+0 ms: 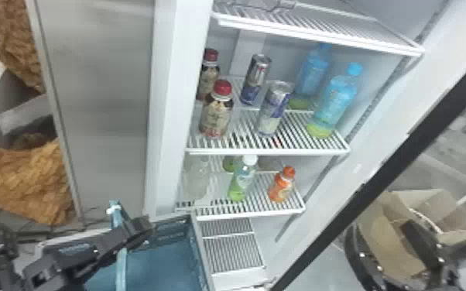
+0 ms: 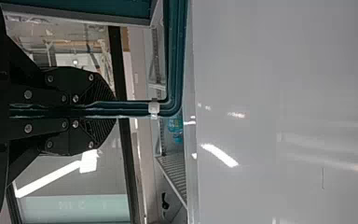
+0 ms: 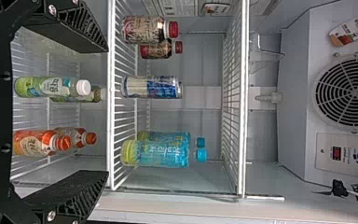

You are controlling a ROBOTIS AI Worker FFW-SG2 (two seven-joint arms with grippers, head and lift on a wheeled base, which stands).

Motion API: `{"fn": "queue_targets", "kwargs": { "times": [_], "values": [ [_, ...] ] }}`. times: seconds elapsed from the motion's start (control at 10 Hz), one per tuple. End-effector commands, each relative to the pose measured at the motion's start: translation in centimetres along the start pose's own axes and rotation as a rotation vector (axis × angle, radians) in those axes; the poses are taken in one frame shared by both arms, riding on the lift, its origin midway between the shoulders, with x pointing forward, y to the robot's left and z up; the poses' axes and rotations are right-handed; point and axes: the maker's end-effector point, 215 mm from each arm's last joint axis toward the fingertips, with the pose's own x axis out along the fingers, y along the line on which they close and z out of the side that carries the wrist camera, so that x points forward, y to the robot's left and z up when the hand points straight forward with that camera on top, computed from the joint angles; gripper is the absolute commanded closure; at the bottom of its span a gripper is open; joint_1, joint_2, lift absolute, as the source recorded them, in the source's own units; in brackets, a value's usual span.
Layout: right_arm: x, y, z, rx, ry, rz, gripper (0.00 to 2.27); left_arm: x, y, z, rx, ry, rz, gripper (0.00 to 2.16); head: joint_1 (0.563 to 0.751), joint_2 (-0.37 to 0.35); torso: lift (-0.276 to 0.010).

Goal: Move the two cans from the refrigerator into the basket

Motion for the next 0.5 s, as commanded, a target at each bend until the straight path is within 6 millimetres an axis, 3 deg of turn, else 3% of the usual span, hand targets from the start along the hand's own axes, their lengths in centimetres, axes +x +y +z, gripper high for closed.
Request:
{"fn": "queue_targets", "kwargs": {
  "times": [0.0,0.4],
  "values": [
    [0.14,0.02,0.01,0.002,-0.001,0.001,0.11,0.03,0.0,-0.01,0.0,0.0,0.0,1.19,0.695,-0.35,-0.031],
    [0.53,-0.05,-0.05,0.004,-0.004,0.001,0.11,0.09,-0.07,0.07,0.002,0.0,-0.001,1.19,0.695,-0.35,-0.031]
  ]
}}
